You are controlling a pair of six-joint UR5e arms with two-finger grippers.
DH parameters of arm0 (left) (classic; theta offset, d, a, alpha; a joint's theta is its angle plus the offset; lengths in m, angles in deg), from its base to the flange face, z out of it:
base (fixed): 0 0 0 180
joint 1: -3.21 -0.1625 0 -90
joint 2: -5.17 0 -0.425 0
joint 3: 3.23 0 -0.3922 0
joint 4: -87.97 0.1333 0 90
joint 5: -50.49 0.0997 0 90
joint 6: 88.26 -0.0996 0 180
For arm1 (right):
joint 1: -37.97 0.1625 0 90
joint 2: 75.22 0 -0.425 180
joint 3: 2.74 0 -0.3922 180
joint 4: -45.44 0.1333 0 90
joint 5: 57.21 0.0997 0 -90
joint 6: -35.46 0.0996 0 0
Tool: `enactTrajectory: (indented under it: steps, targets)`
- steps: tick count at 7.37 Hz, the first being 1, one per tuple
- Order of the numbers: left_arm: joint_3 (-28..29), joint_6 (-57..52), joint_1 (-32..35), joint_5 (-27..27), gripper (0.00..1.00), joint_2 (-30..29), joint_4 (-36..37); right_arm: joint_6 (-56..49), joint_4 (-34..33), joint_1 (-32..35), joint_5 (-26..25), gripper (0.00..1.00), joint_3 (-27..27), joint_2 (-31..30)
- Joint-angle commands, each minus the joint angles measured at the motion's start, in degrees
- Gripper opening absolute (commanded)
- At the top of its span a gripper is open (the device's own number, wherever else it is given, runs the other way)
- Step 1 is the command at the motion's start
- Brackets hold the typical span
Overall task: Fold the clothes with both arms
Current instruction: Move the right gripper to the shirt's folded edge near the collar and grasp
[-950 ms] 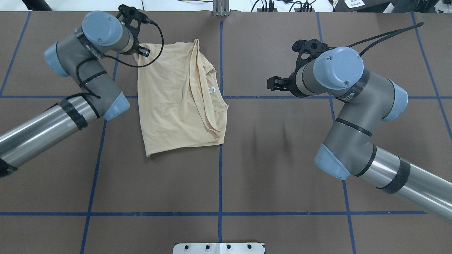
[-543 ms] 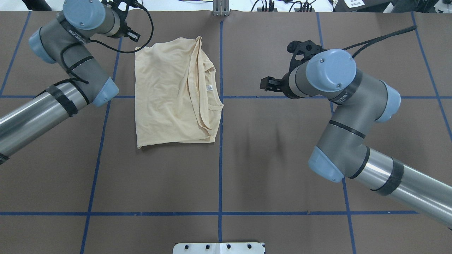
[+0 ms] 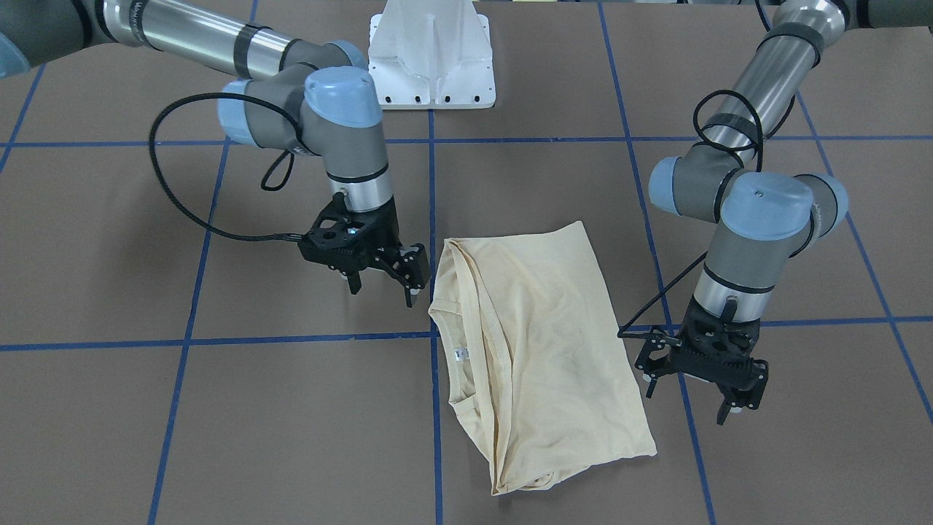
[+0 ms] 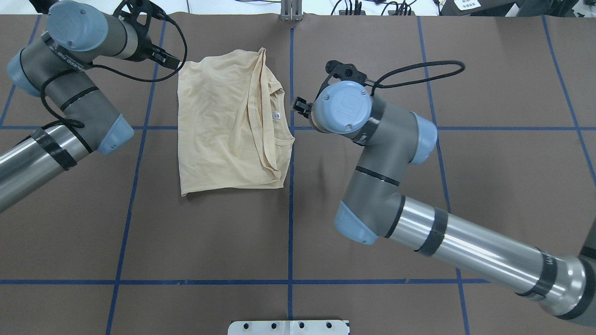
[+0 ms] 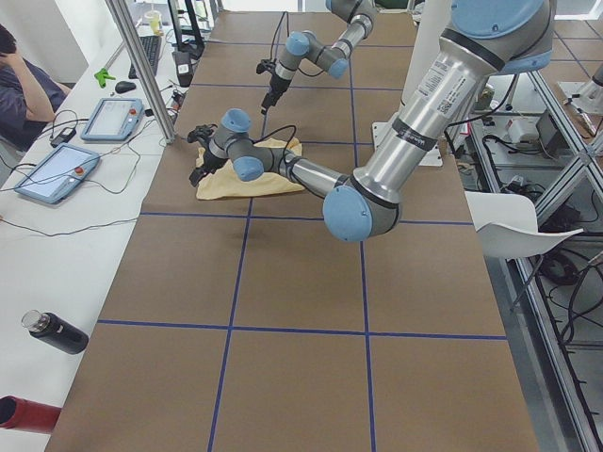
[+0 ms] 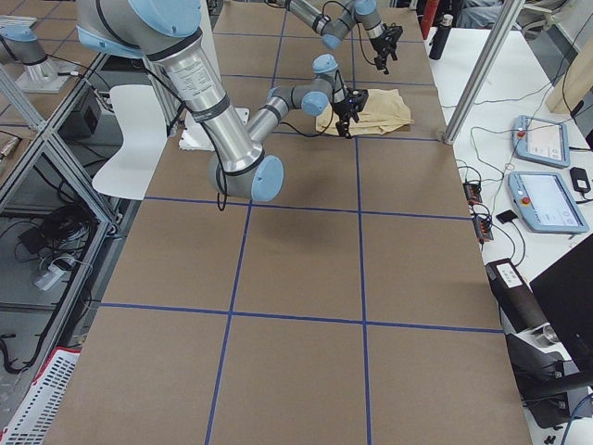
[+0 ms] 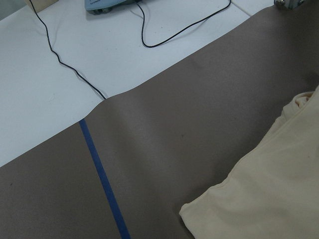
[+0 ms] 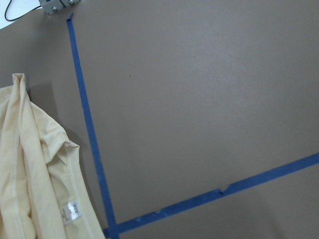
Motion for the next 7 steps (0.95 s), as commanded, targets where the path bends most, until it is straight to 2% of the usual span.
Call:
enactTrajectory:
  steps: [1, 3, 4, 7]
  targets:
    - [-0.6, 0.2, 0.0, -0.2, 1.0, 0.3, -0.1, 4.3, 0.2, -4.1, -7.0, 0.84, 8.6, 6.2]
    - [-0.7, 0.9, 0.0, -0.2, 1.0, 0.3, -0.2, 3.1, 0.3, -5.2, -7.4, 0.53, 10.0, 6.4]
    - [-0.7, 0.9, 0.0, -0.2, 1.0, 0.3, -0.2, 2.4, 0.3, -5.2, -7.4, 0.49, 11.7, 7.1]
    - [-1.1, 0.9, 0.0, -0.1, 1.0, 0.8, -0.3, 2.3, 0.3, -5.7, -7.5, 0.45, 13.0, 7.5]
